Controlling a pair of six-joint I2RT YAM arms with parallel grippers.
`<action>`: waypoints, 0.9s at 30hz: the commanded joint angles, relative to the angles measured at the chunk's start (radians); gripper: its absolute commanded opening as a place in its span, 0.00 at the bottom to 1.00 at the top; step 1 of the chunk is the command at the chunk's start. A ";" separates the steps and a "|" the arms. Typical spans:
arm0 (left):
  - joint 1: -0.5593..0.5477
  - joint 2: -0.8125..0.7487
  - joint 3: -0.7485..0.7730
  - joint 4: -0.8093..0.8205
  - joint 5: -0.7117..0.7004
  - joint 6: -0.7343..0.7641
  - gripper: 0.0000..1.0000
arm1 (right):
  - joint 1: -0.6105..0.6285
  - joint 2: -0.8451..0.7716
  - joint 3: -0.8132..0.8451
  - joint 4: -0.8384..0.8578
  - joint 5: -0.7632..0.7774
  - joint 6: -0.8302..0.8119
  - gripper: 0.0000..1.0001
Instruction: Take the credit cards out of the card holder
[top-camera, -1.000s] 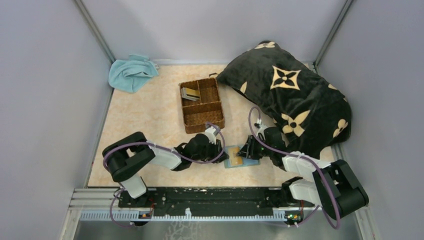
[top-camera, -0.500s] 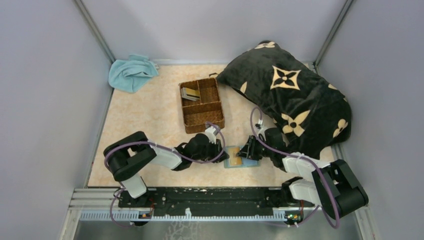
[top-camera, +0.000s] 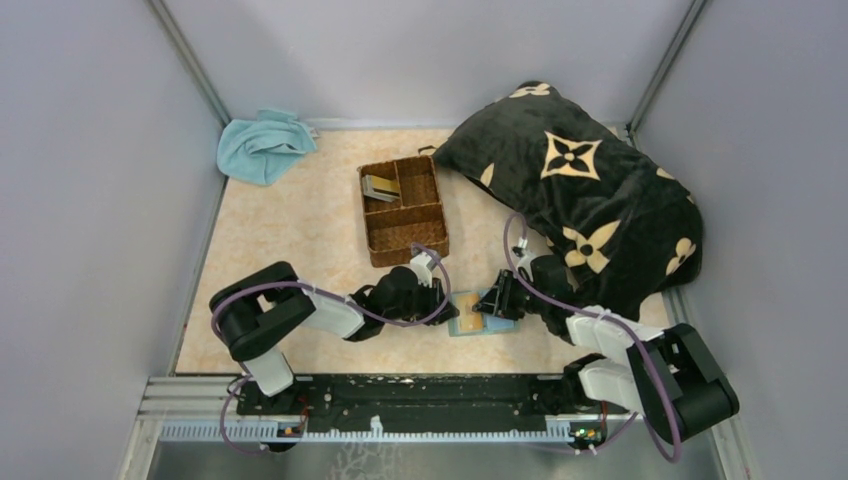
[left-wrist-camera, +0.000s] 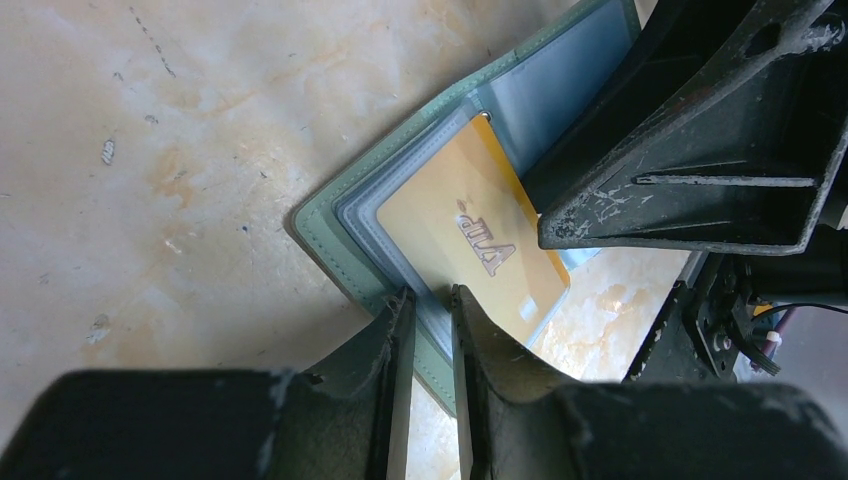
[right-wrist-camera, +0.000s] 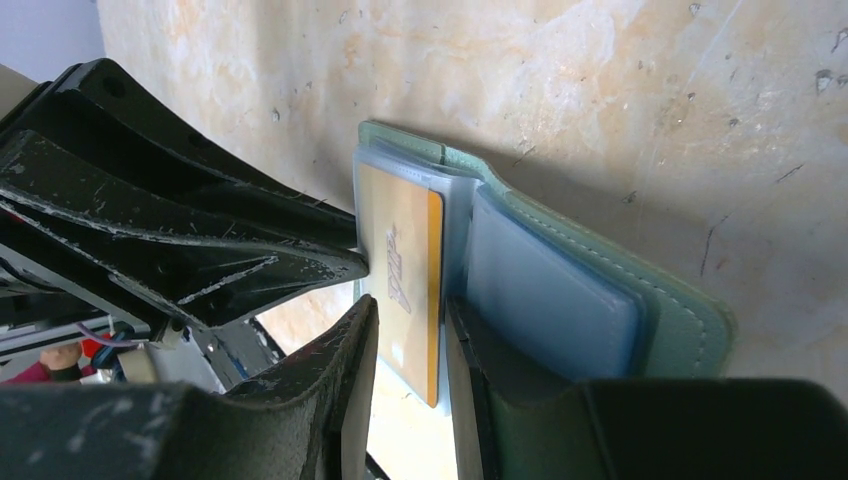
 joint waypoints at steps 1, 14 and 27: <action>-0.014 0.071 -0.014 -0.089 0.006 0.010 0.26 | 0.011 -0.038 0.033 0.096 -0.106 0.032 0.31; -0.014 0.111 -0.001 -0.062 0.037 0.001 0.26 | 0.011 -0.032 0.005 0.212 -0.199 0.113 0.28; -0.015 0.102 0.039 -0.078 0.082 0.001 0.27 | 0.030 0.060 -0.029 0.331 -0.175 0.101 0.28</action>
